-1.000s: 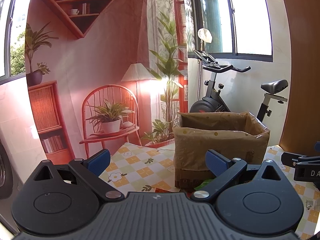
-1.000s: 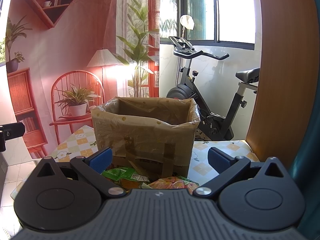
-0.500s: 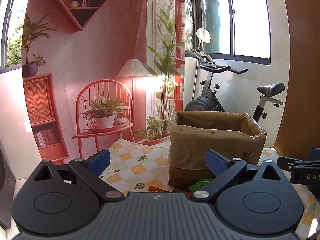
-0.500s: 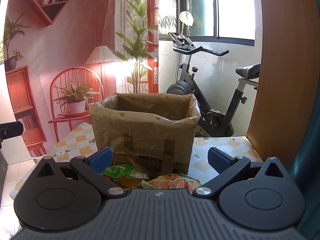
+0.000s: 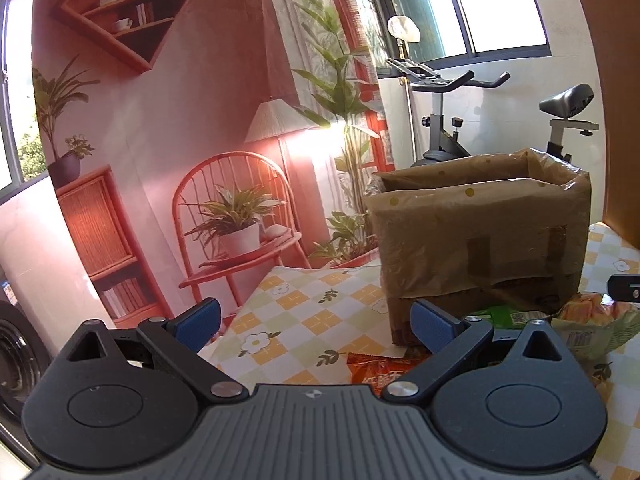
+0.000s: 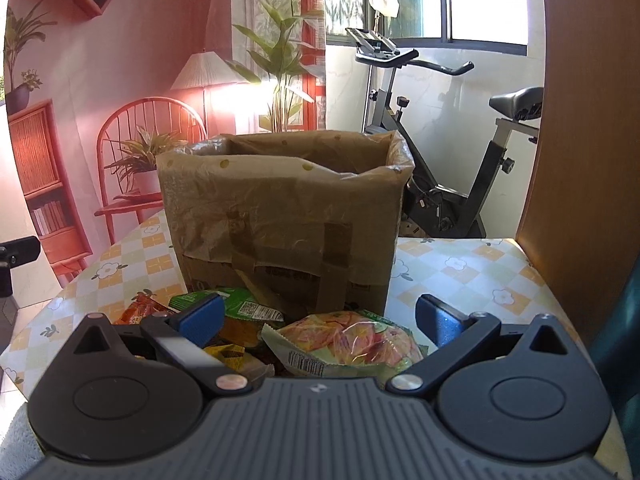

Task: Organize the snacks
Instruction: 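Move both tools down toward the snack pile in front of the box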

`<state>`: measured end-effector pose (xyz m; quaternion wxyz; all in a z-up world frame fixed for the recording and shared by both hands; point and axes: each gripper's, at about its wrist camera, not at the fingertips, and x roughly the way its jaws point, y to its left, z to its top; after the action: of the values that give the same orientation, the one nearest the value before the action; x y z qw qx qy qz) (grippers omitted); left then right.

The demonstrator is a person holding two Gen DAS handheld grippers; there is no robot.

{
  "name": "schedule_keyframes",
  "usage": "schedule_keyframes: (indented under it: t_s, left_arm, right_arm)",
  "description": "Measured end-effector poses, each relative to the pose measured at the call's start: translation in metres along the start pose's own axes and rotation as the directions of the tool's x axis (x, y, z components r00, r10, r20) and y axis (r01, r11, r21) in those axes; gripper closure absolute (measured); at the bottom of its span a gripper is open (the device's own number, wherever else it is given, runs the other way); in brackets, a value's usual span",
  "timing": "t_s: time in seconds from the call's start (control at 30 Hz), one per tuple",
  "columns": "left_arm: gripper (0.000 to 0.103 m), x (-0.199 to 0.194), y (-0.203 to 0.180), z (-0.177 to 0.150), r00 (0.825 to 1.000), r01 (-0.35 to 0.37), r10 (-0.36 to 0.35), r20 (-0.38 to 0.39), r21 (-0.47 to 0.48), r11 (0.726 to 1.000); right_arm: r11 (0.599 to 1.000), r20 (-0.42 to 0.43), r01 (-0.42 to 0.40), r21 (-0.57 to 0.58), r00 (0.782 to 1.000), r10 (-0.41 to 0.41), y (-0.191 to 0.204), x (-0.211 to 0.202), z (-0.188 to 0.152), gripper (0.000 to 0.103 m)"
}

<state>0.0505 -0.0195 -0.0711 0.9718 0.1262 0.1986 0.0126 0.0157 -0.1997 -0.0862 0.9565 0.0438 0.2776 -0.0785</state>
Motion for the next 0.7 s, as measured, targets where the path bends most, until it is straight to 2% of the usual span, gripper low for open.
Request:
schedule_keyframes:
  t_s: [0.13,0.37,0.5,0.7]
  left_arm:
    - [0.001,0.018,0.0,-0.009,0.989,0.138,-0.142,-0.038,-0.091,0.986]
    - [0.001,0.046,0.008,-0.019,0.969,0.227,-0.242,-0.047,-0.21,0.951]
    - [0.001,0.058,0.0,-0.032,0.963,0.238,-0.257,-0.078,-0.194,0.952]
    - [0.002,0.076,-0.011,-0.052,0.925,0.28,-0.314,-0.211,-0.179,0.943]
  right_arm:
    - [1.0,-0.044,-0.001,0.018,0.999,0.002,-0.006,0.02,-0.007,0.0]
    - [1.0,-0.091,-0.002,0.008,0.996,0.003,-0.006,0.045,-0.016,0.0]
    - [0.999,-0.145,-0.035,0.015,0.989,0.037,-0.003,0.056,-0.027,0.0]
    - [1.0,-0.179,0.014,-0.001,0.984,-0.014,-0.005,0.065,-0.036,0.001]
